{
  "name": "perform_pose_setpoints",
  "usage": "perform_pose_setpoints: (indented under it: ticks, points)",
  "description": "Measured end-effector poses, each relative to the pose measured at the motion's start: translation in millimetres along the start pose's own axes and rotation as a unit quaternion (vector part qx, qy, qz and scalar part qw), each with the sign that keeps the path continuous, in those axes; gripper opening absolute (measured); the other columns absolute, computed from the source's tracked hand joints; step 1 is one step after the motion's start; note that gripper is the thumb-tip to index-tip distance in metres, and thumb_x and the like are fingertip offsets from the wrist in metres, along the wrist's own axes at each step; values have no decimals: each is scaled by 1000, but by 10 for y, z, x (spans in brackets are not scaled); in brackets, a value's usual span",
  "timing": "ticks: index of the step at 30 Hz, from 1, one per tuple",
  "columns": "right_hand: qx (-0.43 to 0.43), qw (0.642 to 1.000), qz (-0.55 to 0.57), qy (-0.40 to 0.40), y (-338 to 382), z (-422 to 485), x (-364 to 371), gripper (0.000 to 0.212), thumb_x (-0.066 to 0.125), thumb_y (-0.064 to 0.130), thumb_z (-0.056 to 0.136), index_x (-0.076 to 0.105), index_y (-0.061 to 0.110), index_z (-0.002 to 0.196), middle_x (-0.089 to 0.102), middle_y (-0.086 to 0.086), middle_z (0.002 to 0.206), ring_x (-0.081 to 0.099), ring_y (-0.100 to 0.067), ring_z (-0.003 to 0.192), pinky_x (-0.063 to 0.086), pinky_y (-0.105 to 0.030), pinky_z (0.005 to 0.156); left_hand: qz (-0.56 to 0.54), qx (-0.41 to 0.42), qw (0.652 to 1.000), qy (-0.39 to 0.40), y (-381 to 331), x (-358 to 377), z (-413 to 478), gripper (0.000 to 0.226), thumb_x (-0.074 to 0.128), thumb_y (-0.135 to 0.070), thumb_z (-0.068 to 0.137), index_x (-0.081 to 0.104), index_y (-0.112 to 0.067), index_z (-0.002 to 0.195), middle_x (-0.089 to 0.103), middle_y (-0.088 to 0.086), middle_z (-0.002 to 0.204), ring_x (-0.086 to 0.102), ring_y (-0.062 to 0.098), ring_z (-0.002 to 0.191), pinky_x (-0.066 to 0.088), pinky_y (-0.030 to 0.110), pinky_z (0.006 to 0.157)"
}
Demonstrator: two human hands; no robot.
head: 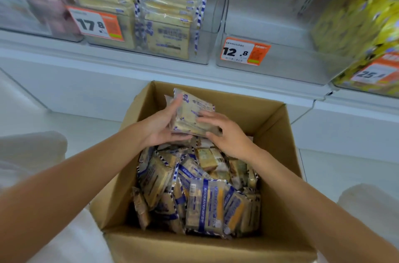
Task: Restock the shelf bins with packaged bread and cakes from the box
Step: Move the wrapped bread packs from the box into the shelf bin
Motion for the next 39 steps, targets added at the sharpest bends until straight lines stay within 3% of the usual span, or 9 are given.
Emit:
perform_pose_setpoints:
  ticks: [7, 13, 17, 20, 24, 30, 34, 37, 39]
  points:
    - [203, 939, 266, -83, -28, 210, -116, 86, 76, 48, 78, 28, 28, 146, 41, 19, 142, 45, -1, 124, 39, -23, 107, 47, 64, 997, 19, -94, -17, -51, 44, 65, -7, 90, 53, -20, 131, 67, 10, 123, 67, 29, 110, 51, 57, 94]
    - [45, 986, -129, -98, 427, 394, -514, 120, 79, 60, 66, 5, 26, 154, 20, 0, 160, 15, -20, 147, 12, -44, 121, 158, 97, 983, 7, -423, 51, -234, 44, 58, 1, 89, 55, -22, 126, 67, 6, 122, 65, 27, 111, 58, 49, 82]
    - [-4, 946, -324, -31, 934, 591, -808, 93, 75, 61, 69, 38, 20, 144, 46, -2, 141, 27, -22, 142, 9, -42, 119, 231, 157, 960, -20, -844, 87, -456, 36, 56, 1, 88, 57, -28, 110, 67, 4, 109, 64, 19, 94, 54, 34, 77]
    - [18, 964, -267, 10, 1230, 738, -946, 83, 79, 55, 67, 44, 24, 136, 59, 8, 112, 58, -16, 102, 46, -32, 86, 269, 201, 942, -8, -1165, 85, -607, 40, 55, 3, 87, 56, -22, 119, 65, -3, 96, 62, 14, 86, 48, 28, 73]
    - [43, 981, -185, 29, 1492, 905, -1018, 60, 82, 44, 70, 51, 30, 120, 63, 14, 104, 62, -9, 91, 52, -27, 78, 350, 241, 905, 23, -1515, 113, -721, 55, 59, -3, 83, 50, -20, 134, 62, 1, 107, 58, 18, 96, 45, 32, 84]
    - [67, 964, -193, -169, 1861, 926, -1546, 47, 75, 43, 78, 46, 29, 113, 66, 6, 90, 65, -15, 78, 55, -43, 70, 194, 390, 900, -21, -2441, -138, -659, 40, 49, -4, 59, 57, -22, 94, 57, -1, 104, 56, 17, 94, 41, 28, 70]
    - [62, 926, -235, -289, 1977, 1167, -1691, 41, 70, 39, 84, 39, 27, 108, 66, 1, 91, 64, -23, 76, 54, -45, 66, 494, 435, 738, -148, -2976, -203, -272, 41, 59, -20, 91, 53, -24, 131, 50, 0, 137, 51, 21, 120, 44, 35, 95]
    - [127, 890, -323, -296, 1764, 1584, -1632, 41, 64, 39, 88, 36, 19, 111, 62, -5, 91, 58, -28, 73, 45, -37, 58, 740, 327, 568, -149, -3049, -152, 123, 66, 44, -58, 94, 25, -34, 152, 16, 2, 163, 13, 23, 150, 10, 50, 121]
    - [191, 858, -371, -298, 1587, 1897, -1649, 49, 61, 37, 92, 33, 12, 123, 60, -11, 103, 58, -34, 80, 37, -34, 60, 781, 271, 545, -141, -3024, -230, 307, 70, 26, -70, 93, 12, -39, 154, 0, -2, 165, -5, 21, 151, -3, 53, 120]
Point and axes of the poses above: each hand's wrist, its own z-axis towards the middle knuckle, its own x-axis out of the palm, y = z × x, the point moved 4 cm from there along z, towards the middle knuckle
